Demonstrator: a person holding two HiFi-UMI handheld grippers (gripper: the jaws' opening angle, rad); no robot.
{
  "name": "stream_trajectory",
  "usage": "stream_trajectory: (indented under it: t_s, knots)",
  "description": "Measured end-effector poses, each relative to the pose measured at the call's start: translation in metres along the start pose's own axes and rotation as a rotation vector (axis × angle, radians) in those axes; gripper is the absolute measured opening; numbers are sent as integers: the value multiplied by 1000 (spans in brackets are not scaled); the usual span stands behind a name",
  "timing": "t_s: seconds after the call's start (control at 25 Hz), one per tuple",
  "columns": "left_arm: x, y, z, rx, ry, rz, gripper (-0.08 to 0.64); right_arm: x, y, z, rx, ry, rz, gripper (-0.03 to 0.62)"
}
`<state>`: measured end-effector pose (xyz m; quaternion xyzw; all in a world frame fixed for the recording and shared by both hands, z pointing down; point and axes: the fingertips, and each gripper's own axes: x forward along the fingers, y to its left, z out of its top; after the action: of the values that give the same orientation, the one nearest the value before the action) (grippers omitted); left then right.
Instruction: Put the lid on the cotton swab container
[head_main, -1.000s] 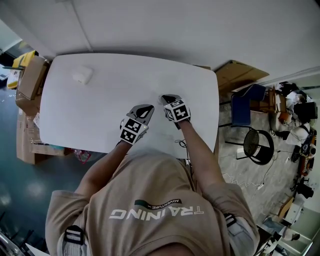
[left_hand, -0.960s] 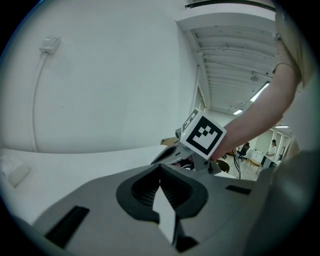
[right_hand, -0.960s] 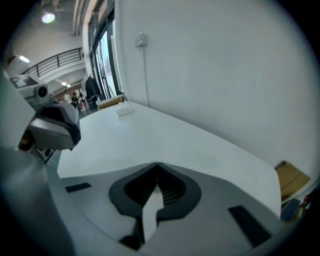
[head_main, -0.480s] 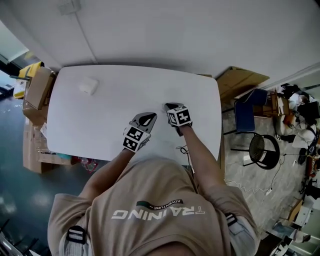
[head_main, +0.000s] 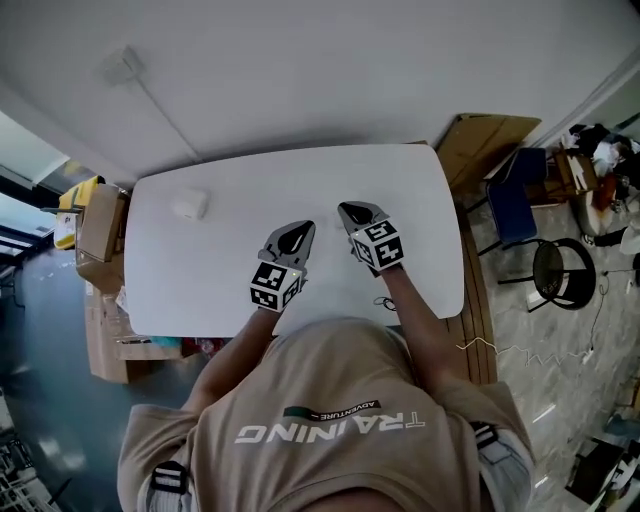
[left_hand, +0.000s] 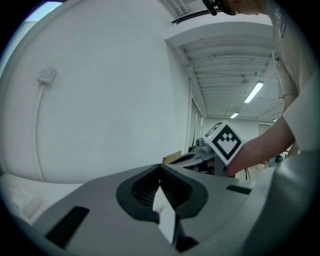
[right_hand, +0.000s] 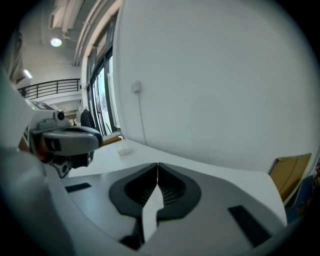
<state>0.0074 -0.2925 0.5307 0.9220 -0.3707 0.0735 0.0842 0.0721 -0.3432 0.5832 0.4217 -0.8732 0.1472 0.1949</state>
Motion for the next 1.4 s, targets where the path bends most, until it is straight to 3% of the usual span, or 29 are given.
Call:
stream_trajectory:
  t_s: [0.24,0.56,0.84,1.2,1.4]
  knots:
    - [-18,-4,35,42,-114,15,12,-68,18,53,-61,-208,-33,18]
    - [-22,-9,73,88,-136,24,12,-131,22,76,-33,-362,-69,18]
    - [-27,-16,126,134,-213,5,12,-147,29,106,-73,-428,-53,18]
    - [-27,-17,109,172,-155,9,12,-146,33,108,-63,-418,-19,18]
    - [-28,-16,102,156,-145,4,12,-141,37,103,-89,-386,-17,18]
